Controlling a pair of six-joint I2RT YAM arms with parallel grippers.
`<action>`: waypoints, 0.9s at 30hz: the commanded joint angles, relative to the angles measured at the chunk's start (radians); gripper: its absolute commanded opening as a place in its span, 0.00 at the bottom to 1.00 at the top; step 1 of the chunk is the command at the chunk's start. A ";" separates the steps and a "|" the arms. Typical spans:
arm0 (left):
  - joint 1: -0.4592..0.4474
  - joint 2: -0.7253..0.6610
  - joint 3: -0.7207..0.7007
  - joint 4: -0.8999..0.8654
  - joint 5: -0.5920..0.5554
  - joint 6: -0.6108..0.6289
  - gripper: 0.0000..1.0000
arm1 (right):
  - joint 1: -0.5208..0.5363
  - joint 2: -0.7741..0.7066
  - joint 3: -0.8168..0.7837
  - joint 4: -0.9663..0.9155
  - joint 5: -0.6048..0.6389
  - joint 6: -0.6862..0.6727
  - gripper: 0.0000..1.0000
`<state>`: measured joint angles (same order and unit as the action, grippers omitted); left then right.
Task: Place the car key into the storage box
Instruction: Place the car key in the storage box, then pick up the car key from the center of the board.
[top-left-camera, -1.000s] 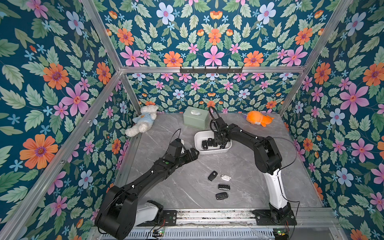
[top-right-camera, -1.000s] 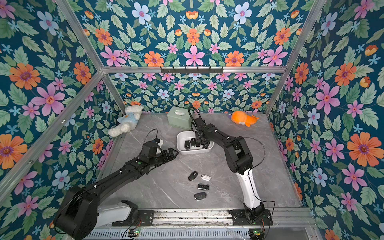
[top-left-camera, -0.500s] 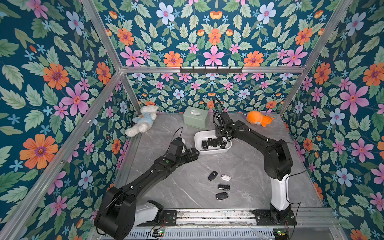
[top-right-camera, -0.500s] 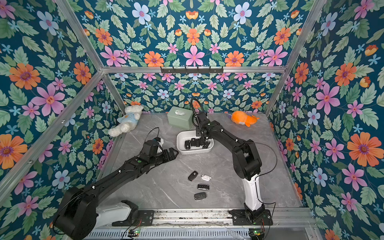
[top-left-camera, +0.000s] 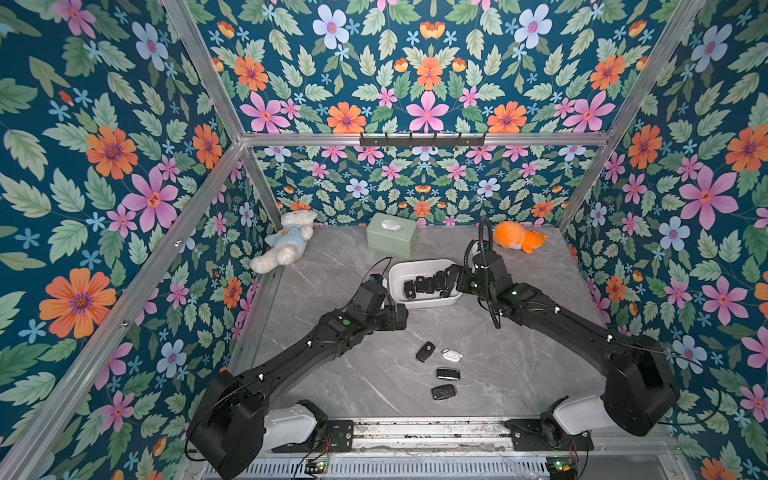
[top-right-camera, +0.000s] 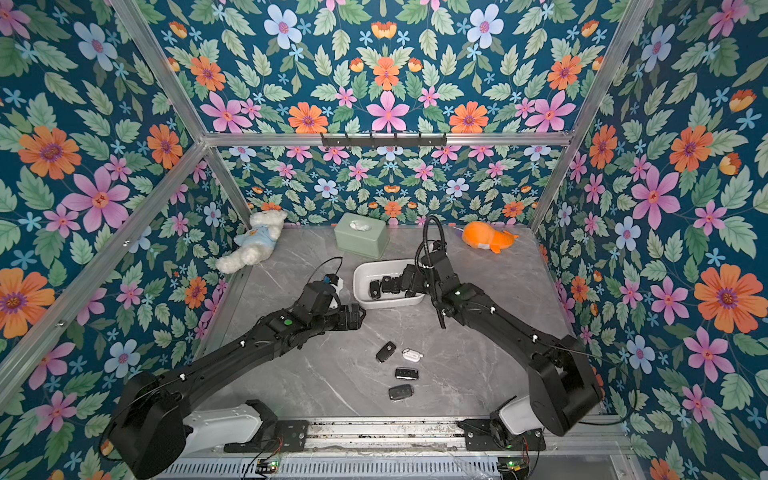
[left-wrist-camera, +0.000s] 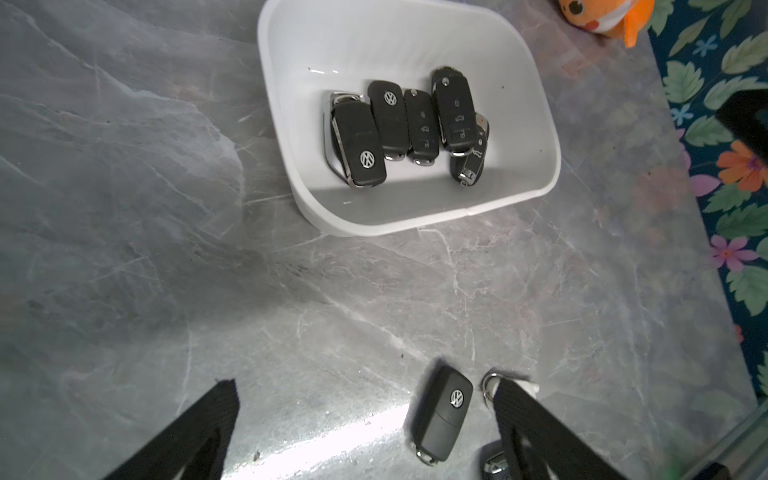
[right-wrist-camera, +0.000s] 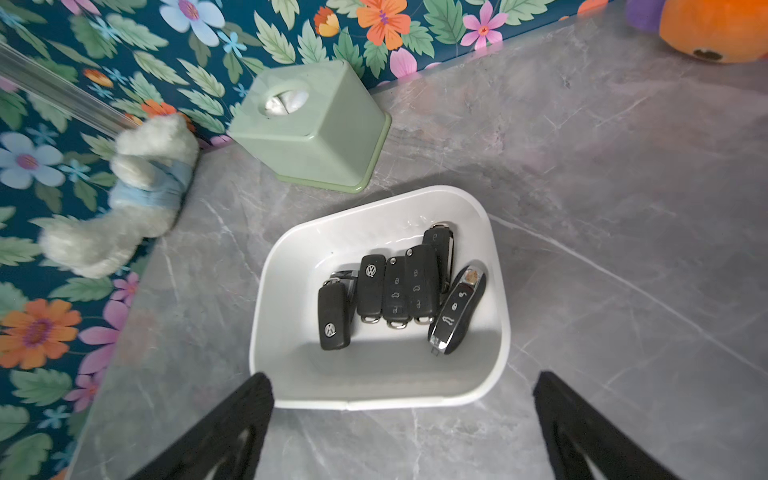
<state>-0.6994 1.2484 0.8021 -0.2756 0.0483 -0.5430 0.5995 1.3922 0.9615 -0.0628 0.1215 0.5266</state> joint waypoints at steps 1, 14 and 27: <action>-0.038 0.027 0.030 -0.052 -0.058 0.059 0.99 | -0.005 -0.096 -0.114 0.152 -0.034 0.100 0.99; -0.176 0.203 0.159 -0.182 -0.078 0.204 0.96 | -0.092 -0.411 -0.524 0.336 -0.238 0.321 0.99; -0.309 0.395 0.239 -0.200 -0.117 0.244 0.91 | -0.102 -0.493 -0.627 0.360 -0.288 0.392 0.99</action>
<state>-0.9989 1.6253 1.0279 -0.4637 -0.0566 -0.3168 0.4973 0.9005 0.3401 0.2581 -0.1413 0.8955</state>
